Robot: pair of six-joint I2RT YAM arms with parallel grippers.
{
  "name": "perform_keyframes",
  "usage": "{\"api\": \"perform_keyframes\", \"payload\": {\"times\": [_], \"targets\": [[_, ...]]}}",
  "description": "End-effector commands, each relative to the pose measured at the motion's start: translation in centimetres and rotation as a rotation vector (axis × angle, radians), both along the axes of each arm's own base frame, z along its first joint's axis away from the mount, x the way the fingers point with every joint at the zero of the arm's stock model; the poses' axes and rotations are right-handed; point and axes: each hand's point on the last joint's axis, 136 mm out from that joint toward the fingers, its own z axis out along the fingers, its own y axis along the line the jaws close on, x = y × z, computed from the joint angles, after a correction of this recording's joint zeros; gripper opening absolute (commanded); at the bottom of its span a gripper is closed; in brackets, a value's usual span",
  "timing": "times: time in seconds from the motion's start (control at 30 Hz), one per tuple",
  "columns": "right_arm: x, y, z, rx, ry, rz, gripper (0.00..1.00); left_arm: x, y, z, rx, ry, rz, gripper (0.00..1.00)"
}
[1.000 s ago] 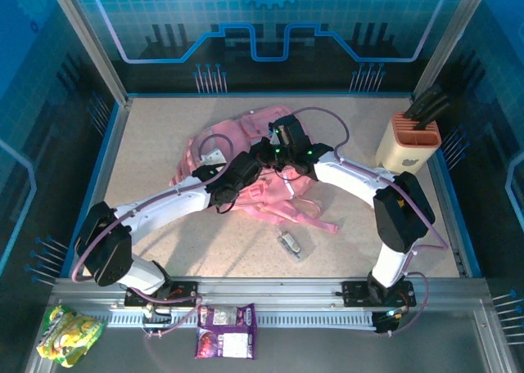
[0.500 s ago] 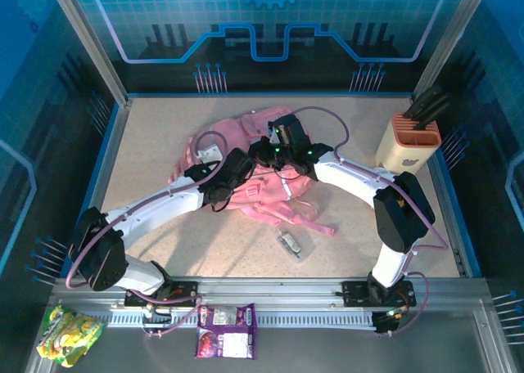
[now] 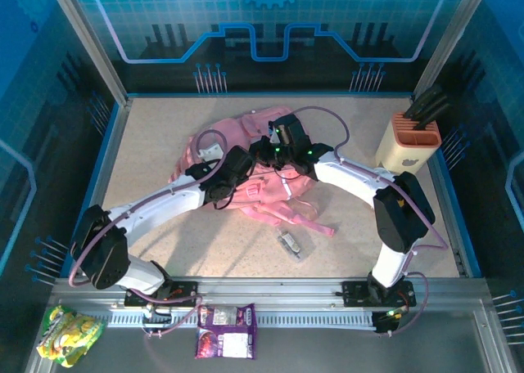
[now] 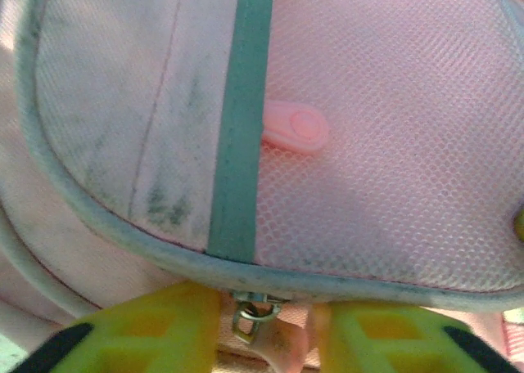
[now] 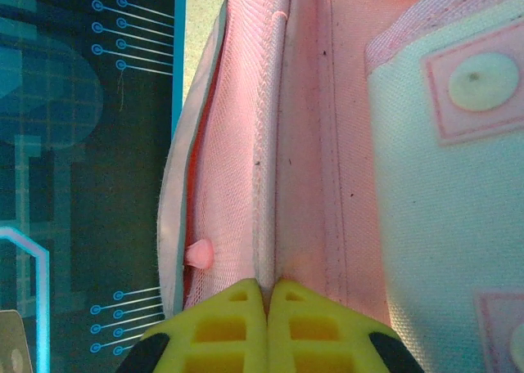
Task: Pack the student bag
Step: Unzip the student bag at the center of the table.
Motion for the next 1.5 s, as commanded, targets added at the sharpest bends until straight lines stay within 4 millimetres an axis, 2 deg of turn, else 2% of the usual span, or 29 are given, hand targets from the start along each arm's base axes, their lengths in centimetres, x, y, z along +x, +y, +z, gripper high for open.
{"api": "perform_keyframes", "payload": {"times": [0.0, 0.23, 0.3, 0.47, 0.67, 0.83, 0.9, 1.0, 1.13, 1.23, 1.3, 1.37, 1.47], "targets": [[-0.2, 1.0, 5.2, 0.097, -0.113, 0.04, 0.0, 1.5, 0.1, 0.3, -0.035, -0.073, 0.063, 0.25], [0.4, -0.6, 4.7, 0.084, -0.115, 0.023, 0.0, 0.7, 1.7, 1.0, -0.021, -0.117, 0.035, 0.0], [0.6, -1.1, 4.4, 0.077, -0.107, 0.023, 0.0, 0.2, 1.8, 1.2, -0.028, -0.121, 0.0, 0.0], [0.9, -2.4, 4.1, 0.048, -0.107, 0.036, 0.0, -0.9, 1.6, 0.0, -0.021, -0.045, -0.171, 0.0], [0.8, -3.9, 3.3, 0.012, -0.094, 0.076, 0.0, -2.4, 3.0, -0.8, 0.079, 0.044, -0.362, 0.0], [2.1, -6.2, 2.5, -0.029, -0.084, 0.077, 0.0, -3.1, 3.8, -0.8, 0.131, 0.074, -0.422, 0.0], [2.7, -6.2, 2.4, -0.031, -0.08, 0.102, 0.0, -3.1, 2.4, -0.9, 0.08, 0.07, -0.47, 0.0], [4.2, -6.6, 2.2, -0.072, -0.099, 0.112, 0.0, -2.9, -1.3, -0.4, -0.015, 0.029, -0.575, 0.0], [6.9, -6.9, 1.6, -0.129, -0.091, 0.133, 0.01, -2.7, -5.3, 0.0, -0.012, 0.026, -0.645, 0.0], [8.5, -6.1, 1.7, -0.094, -0.089, 0.17, 0.21, -2.1, -8.8, 0.4, -0.059, 0.003, -0.681, 0.0], [8.6, -5.9, 2.2, -0.056, -0.094, 0.178, 0.28, -1.6, -10.2, 0.6, -0.106, -0.004, -0.678, 0.0], [8.1, -6.8, 2.9, -0.062, -0.104, 0.161, 0.37, -1.3, -10.9, 0.6, -0.133, -0.016, -0.689, 0.0], [6.0, -8.8, 3.1, -0.108, -0.107, 0.122, 0.53, -1.2, -10.6, 0.3, -0.115, -0.011, -0.675, 0.0]]}}
